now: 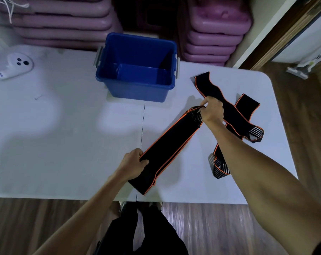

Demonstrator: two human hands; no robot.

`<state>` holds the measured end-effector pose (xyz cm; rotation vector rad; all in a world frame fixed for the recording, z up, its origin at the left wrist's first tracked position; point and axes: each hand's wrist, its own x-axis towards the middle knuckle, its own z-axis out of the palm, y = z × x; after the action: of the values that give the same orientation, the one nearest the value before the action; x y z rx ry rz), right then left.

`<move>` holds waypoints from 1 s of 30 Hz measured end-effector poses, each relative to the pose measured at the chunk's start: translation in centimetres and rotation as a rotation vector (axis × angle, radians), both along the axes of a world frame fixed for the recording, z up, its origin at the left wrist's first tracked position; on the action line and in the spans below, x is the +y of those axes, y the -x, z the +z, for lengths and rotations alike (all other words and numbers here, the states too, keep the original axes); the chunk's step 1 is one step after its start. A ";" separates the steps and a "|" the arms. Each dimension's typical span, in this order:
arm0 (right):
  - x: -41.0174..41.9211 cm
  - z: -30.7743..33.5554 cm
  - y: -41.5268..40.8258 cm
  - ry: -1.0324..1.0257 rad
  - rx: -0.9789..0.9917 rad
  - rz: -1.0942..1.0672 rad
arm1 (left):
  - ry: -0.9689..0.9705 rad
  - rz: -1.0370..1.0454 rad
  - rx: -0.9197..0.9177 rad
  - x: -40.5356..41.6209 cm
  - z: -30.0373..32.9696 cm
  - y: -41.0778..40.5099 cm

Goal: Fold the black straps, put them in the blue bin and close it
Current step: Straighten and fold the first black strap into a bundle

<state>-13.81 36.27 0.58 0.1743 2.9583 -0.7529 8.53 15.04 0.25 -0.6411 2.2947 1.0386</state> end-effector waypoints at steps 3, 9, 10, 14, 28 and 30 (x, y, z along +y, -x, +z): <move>-0.5 -0.6 0.3 0.098 -0.025 0.057 | 0.084 0.051 0.024 0.4 -0.1 -0.3; -0.4 -1.0 0.0 0.145 0.043 0.003 | -0.016 0.157 -0.009 1.1 0.0 -0.9; -0.4 -1.1 0.0 0.147 0.075 -0.009 | -0.068 0.170 -0.010 1.2 0.0 -0.8; -0.7 -0.9 0.5 0.140 0.133 -0.024 | -0.095 0.205 -0.009 1.7 -0.2 -0.7; -1.0 -2.0 -0.7 0.053 -0.048 0.136 | -0.162 0.249 -0.028 2.2 -0.6 -1.4; -0.9 -1.9 -0.8 0.097 -0.005 0.122 | -0.078 0.249 0.014 2.7 -0.5 -1.3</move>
<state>-13.02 35.41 -1.33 -0.0110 2.8878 -0.8757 9.81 17.76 -0.23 -0.9065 2.2134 1.2426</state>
